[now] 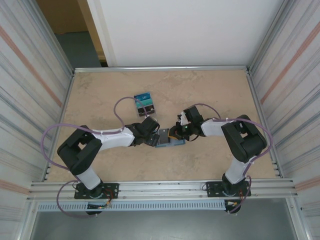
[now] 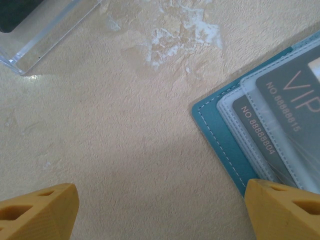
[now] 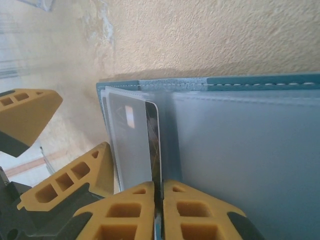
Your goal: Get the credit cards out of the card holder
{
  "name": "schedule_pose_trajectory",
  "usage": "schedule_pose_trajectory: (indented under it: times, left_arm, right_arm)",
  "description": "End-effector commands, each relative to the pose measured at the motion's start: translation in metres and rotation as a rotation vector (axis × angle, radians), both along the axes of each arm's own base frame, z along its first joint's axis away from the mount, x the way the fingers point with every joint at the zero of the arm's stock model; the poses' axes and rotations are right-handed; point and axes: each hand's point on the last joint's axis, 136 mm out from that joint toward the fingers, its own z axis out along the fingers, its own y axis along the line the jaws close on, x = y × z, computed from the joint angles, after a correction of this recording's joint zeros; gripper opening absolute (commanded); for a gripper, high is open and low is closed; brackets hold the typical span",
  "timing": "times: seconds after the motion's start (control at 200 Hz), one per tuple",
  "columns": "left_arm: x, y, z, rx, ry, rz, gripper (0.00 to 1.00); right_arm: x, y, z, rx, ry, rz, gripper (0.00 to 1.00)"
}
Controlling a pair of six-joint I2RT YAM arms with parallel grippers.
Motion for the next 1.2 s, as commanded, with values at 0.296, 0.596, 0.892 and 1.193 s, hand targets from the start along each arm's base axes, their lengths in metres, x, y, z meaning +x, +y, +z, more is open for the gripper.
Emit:
schedule_pose_trajectory:
  times: [0.296,0.596,0.892,1.193]
  left_arm:
    - [0.003,-0.003,0.026,-0.017,-0.03,-0.004,0.87]
    - [0.015,-0.026,0.05,-0.09,-0.081,-0.047,0.92]
    - [0.015,-0.033,0.021,-0.058,-0.02,-0.071,0.94]
    - [0.01,-0.023,0.005,0.002,0.022,-0.061,0.94]
  right_arm:
    - [-0.009,-0.01,-0.011,-0.035,0.027,-0.001,0.05]
    - [-0.009,-0.011,-0.012,-0.042,0.027,-0.004,0.06]
    - [-0.01,-0.011,-0.012,-0.034,0.03,-0.007,0.09]
    - [-0.008,-0.012,-0.006,0.013,0.023,-0.022,0.11]
